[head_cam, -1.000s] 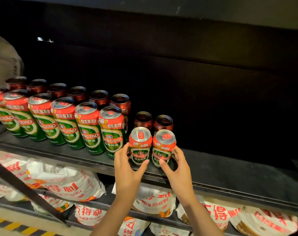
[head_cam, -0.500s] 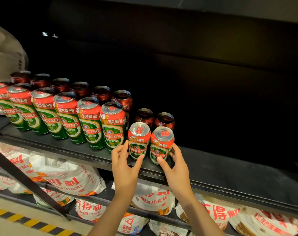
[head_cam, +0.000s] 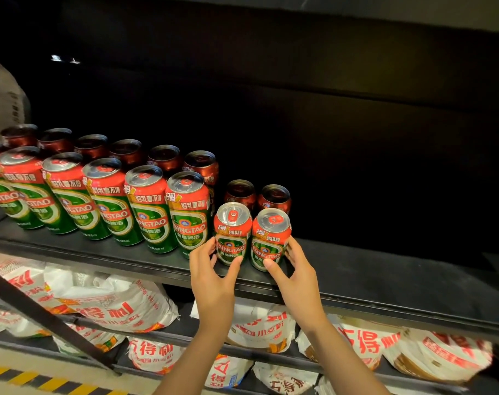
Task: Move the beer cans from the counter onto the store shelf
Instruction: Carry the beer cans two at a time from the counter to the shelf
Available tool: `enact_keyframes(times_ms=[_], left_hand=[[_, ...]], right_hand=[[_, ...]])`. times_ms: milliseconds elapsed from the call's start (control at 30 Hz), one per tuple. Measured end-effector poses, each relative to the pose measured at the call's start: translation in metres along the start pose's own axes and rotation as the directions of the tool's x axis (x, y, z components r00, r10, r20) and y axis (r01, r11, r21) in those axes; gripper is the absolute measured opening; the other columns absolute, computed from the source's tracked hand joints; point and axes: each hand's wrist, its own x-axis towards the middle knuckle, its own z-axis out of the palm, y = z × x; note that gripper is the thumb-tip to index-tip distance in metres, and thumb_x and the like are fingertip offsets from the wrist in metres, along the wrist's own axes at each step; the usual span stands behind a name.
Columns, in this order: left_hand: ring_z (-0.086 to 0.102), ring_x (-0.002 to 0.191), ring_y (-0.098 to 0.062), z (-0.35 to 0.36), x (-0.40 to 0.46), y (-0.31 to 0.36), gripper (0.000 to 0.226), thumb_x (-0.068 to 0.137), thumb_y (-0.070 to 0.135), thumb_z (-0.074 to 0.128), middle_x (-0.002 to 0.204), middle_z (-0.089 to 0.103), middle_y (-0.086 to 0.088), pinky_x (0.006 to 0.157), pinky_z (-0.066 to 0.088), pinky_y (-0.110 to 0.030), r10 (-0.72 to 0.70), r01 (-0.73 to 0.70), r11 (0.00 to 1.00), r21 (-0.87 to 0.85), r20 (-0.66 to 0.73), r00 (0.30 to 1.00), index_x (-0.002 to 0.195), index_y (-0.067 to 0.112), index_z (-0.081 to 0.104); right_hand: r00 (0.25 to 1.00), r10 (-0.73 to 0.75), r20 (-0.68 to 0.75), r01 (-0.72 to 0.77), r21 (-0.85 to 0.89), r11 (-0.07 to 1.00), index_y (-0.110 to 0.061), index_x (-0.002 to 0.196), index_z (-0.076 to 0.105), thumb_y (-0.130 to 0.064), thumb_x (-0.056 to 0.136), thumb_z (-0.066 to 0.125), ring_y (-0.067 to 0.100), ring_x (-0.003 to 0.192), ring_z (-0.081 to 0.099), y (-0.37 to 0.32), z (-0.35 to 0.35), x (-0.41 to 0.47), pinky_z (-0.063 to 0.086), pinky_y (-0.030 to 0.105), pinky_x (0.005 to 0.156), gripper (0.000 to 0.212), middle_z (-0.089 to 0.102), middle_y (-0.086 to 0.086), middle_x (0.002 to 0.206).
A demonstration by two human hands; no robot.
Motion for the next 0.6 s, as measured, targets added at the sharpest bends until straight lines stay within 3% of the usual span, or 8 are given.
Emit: enact_keyframes(times_ms=[200,333,467,600], left_hand=[[0.047,0.113,0.0,-0.003,0.001,0.005,0.053,0.081,0.017,0.072,0.119,0.044,0.003,0.1,0.042,-0.021,-0.017,0.016,1.0,0.026,0.037,0.999,0.127,0.011,0.048],[0.044,0.124,-0.013,-0.014,0.0,0.011,0.059,0.084,0.017,0.067,0.131,0.042,0.0,0.102,0.037,-0.026,-0.069,0.043,0.986,0.163,0.16,0.985,0.136,0.014,0.04],[0.042,0.128,-0.016,-0.043,0.001,0.022,0.058,0.09,0.022,0.06,0.141,0.043,-0.001,0.103,0.035,-0.029,-0.22,0.112,0.948,0.296,0.362,0.906,0.142,0.015,0.035],[0.05,0.119,-0.012,-0.081,-0.006,0.036,0.037,0.093,0.024,0.055,0.131,0.055,0.003,0.098,0.038,-0.027,-0.155,-0.058,0.94,0.336,0.572,0.805,0.13,0.019,0.052]], right_hand=[[0.999,0.042,-0.018,-0.044,-0.078,0.996,-0.037,0.14,0.031,-0.029,0.088,0.064,-0.013,0.114,0.041,-0.011,0.003,-0.003,0.031,-0.003,0.085,0.062,0.043,-0.029,0.125],[0.999,0.04,0.001,-0.039,-0.147,0.988,-0.032,0.144,0.029,-0.03,0.09,0.062,-0.008,0.121,0.038,-0.022,0.002,-0.008,0.03,0.0,0.089,0.063,0.044,-0.017,0.139],[0.994,0.059,-0.094,-0.079,-0.229,0.97,-0.025,0.15,0.018,-0.03,0.092,0.059,0.005,0.139,0.027,-0.029,-0.01,-0.038,0.024,0.018,0.107,0.072,0.026,-0.01,0.154],[0.986,0.113,-0.121,-0.145,-0.3,0.943,-0.028,0.144,0.032,-0.033,0.094,0.056,0.008,0.135,0.034,-0.031,-0.033,-0.104,0.031,0.025,0.106,0.055,0.036,-0.018,0.144]])
